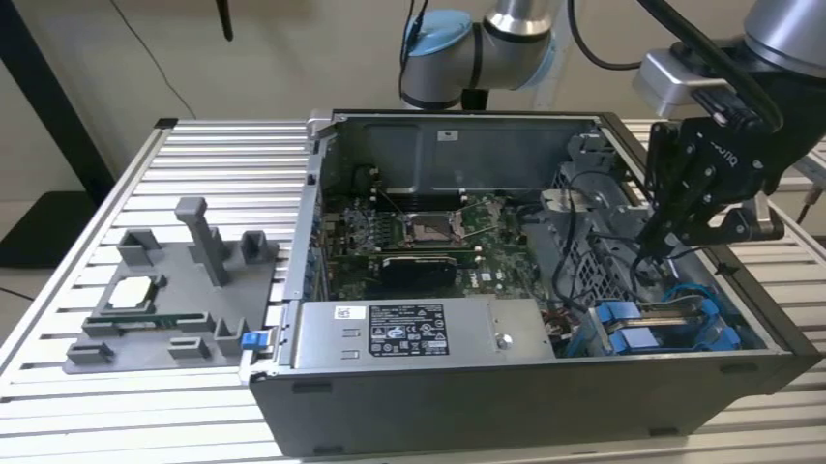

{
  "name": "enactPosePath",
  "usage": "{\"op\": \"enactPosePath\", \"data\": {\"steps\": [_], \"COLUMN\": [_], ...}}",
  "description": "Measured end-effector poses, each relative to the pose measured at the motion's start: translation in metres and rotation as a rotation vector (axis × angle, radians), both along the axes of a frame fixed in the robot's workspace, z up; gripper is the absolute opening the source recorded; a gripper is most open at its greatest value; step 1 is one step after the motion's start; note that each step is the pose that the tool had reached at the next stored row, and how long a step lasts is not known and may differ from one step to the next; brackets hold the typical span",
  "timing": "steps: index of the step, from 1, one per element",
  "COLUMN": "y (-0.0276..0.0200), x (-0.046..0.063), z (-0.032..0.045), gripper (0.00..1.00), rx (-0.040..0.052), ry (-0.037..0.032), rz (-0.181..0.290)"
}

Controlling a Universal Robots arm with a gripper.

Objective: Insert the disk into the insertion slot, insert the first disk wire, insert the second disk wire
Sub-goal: 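Insert the first disk wire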

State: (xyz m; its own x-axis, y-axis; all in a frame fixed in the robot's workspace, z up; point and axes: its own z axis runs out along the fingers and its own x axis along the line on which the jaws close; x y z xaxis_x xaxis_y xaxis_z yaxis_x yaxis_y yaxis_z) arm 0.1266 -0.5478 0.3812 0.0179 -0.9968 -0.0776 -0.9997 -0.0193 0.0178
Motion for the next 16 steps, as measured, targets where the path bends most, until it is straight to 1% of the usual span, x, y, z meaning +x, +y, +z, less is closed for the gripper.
{"op": "enactPosePath", "data": {"steps": [5, 13, 16], "y": [-0.002, -0.0031, -0.0046], "x": [0.0019, 0.0031, 0.0049], "z": [-0.001, -0.0022, -0.0034], "gripper": [0.0, 0.0, 0.0], "rx": [0.0, -0.0001, -0.0002], "ry": [0.0001, 0.0, 0.0001], "rz": [0.0, 0.0, 0.0]}}
